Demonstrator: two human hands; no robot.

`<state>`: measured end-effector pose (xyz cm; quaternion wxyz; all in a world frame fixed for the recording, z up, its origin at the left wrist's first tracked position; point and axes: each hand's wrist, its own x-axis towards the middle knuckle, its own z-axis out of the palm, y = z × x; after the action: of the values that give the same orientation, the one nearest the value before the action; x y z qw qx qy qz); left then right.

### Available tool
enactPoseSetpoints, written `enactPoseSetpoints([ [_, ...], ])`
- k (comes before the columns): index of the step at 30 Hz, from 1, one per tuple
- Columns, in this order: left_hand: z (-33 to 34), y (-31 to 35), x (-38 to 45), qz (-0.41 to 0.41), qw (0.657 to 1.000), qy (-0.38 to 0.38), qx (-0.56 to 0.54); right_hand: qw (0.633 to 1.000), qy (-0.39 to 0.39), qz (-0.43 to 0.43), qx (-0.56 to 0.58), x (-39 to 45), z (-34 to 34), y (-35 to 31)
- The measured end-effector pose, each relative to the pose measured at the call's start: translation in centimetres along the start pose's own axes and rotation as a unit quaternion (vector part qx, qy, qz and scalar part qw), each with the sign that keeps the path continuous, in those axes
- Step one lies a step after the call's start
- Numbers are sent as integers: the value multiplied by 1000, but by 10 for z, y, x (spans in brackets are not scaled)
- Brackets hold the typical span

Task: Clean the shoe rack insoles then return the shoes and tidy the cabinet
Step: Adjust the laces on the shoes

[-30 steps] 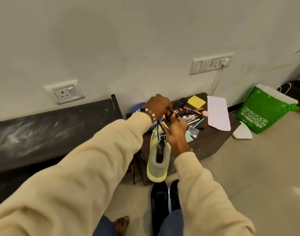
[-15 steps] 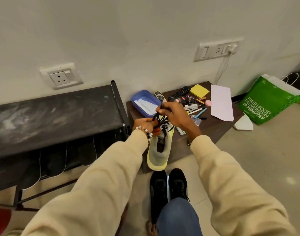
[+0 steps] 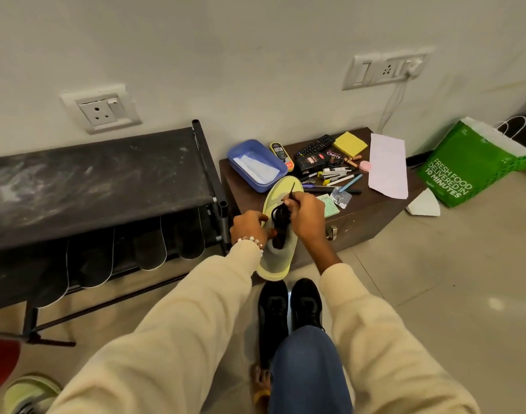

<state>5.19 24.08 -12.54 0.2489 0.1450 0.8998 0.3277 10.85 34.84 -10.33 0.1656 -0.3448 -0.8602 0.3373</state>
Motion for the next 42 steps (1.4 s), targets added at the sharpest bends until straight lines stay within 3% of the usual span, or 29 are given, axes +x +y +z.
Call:
enactPoseSetpoints([
  [2, 1, 0, 0, 3, 1000, 22, -18, 967, 79, 182, 159, -12, 14, -1],
  [4, 2, -3, 0, 9, 998, 38, -39, 865, 130, 351, 335, -19, 25, -2],
  [6, 4, -5, 0, 19, 998, 47, -49, 764, 169, 429, 451, -21, 29, -4],
  [7, 4, -5, 0, 23, 997, 50, -49, 731, 185, 447, 481, -21, 30, -6],
  [9, 5, -6, 1, 35, 997, 50, -46, 702, 204, 461, 502, -22, 34, -9],
  [10, 6, -7, 1, 41, 997, 47, -46, 710, 211, 458, 492, -23, 37, -10],
  [12, 8, -8, 2, 58, 996, 48, -41, 766, 225, 428, 423, -28, 44, -9],
  [16, 11, -12, 0, 93, 992, 76, -29, 943, 190, 244, 121, -45, 50, 8],
  [19, 12, -14, 0, 86, 992, 76, -61, 987, 80, 98, -95, -45, 43, 18],
  [22, 12, -15, 0, 79, 991, 70, -87, 966, -28, -62, -248, -38, 35, 21],
  [27, 12, -18, 1, 77, 990, 68, -97, 873, -126, -241, -405, -16, 28, 20],
  [32, 11, -20, 4, 82, 990, 62, -93, 783, -202, -296, -508, 2, 26, 22],
  [34, 12, -21, 5, 78, 991, 62, -89, 774, -255, -263, -517, 6, 23, 18],
  [38, 13, -20, 5, 75, 991, 67, -90, 847, -334, -165, -379, 10, 3, 11],
  [40, 14, -21, 4, 74, 991, 68, -84, 934, -253, -122, -220, 7, -6, 14],
  [42, 16, -22, 3, 76, 991, 71, -79, 995, -73, -26, -55, -4, -13, 14],
])
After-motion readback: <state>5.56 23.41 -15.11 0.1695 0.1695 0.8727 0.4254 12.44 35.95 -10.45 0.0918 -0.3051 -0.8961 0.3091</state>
